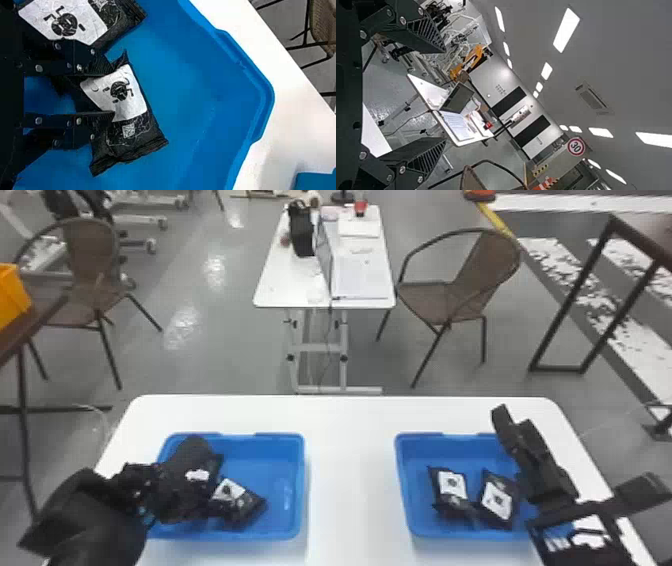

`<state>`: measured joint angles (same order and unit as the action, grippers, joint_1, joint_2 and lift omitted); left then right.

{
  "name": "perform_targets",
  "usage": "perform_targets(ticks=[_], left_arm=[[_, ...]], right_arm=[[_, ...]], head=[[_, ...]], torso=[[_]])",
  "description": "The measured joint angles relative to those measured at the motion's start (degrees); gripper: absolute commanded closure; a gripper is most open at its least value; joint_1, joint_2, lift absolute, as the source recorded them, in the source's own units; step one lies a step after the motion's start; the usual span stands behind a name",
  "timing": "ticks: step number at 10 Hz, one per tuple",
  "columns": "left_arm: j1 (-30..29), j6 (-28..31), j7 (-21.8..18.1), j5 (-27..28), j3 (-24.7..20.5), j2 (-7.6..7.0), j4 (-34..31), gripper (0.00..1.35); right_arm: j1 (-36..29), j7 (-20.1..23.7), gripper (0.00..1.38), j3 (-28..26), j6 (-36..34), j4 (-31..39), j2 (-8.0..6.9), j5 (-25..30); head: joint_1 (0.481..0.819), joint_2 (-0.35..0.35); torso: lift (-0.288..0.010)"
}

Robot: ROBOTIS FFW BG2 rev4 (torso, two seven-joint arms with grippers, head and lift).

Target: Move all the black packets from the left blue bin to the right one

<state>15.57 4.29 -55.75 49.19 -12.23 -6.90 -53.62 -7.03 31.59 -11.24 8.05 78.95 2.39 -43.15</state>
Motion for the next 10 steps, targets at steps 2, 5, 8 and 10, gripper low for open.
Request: perform_targets(ticks=[2,5,8,10], left_arm=[[-1.89,-1.57,-2.62,-4.11,-1.49,0.36,-4.67,1.21],[-9.25,-1.39,-5.28,-13.57,-5.30,2.57,-17.88,1.21],[-12.74,-5.03,-0.12,-34.72,-5.95,4.39,-20.68,1.21],[-11.13,-7.70,2.52,-45.64,-1.80,4.33,-15.39,1.21]], right_arm=[[0.04,0.14,0.25,0.26,-0.10,-0.03,-0.02,-0.05],[0.04,0.97,0.25,0.66,-0.14,-0.12,-0.18,-0.55],[0.78,2.39,0.25,2.57,-0.79,-0.40,-0.19,-0.71],[2.15,3.32,0.25,4.86,-1.04,-1.31,-0.19,-1.12]], head=[[0.695,-0.029],[0.695,-0.032],[0.695,-0.034],[0.695,-0.042]], torso=[[0.000],[0.000],[0.000],[0.000]])
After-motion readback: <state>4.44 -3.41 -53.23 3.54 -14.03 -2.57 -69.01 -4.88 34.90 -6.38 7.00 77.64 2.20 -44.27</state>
